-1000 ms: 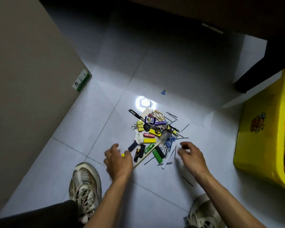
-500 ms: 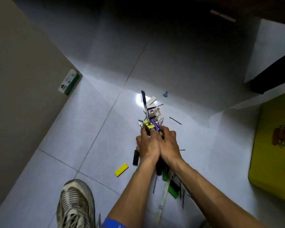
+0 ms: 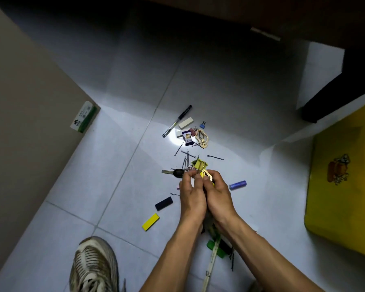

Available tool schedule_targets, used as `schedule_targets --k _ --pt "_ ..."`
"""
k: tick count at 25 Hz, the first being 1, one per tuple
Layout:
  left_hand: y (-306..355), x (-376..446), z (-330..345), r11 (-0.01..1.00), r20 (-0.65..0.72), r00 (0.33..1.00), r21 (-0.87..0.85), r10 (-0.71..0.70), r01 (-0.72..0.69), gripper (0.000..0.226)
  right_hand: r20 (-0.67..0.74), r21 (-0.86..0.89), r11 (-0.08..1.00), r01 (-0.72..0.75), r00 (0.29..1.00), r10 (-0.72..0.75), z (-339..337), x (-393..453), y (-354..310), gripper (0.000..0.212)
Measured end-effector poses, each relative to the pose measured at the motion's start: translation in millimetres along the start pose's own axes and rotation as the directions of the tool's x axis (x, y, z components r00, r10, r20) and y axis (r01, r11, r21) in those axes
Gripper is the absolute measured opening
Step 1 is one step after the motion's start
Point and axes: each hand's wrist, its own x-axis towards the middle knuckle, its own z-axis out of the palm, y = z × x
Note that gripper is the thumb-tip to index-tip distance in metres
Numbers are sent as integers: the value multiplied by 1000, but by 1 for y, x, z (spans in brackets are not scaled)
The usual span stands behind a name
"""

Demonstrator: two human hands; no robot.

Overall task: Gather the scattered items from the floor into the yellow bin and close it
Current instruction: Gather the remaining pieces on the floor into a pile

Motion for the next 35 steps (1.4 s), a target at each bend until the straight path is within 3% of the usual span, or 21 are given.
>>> schedule_targets --k 6,13,15,18,20,22,28,30,35 --pt "67 -76 35 982 133 975 49 176 -183 12 -119 83 984 155 982 -145 -59 -52 -72 15" --pt "126 -201 146 928 424 843 14 331 -372 15 -399 194 888 417 861 -317 -204 -123 -141 16" --pt "130 -223 192 935 522 803 32 287 -355 16 -492 237 870 433 825 -276 -254 -133 -148 17" --pt "133 -232 240 987 606 790 53 91 -154 12 -575 342 846 410 803 -157 -309 -133 -145 19" --pt "132 -227 243 997 637 770 68 -22 -27 18 -556 437 821 368 828 -74 -326 -130 -140 20" --pt "127 -215 236 999 621 784 43 -28 1 26 -539 473 829 299 842 4 -331 -124 -133 22" --pt "125 -183 187 991 554 823 -45 128 -125 27 -440 342 909 240 895 -71 -280 -115 -136 32" --pt "126 -159 153 986 504 851 -14 150 -166 37 -308 315 917 244 940 -144 -235 -111 -144 30" --pt "118 -63 63 974 317 934 99 166 -206 36 13 -2 988 157 987 -157 -122 -71 -145 25"
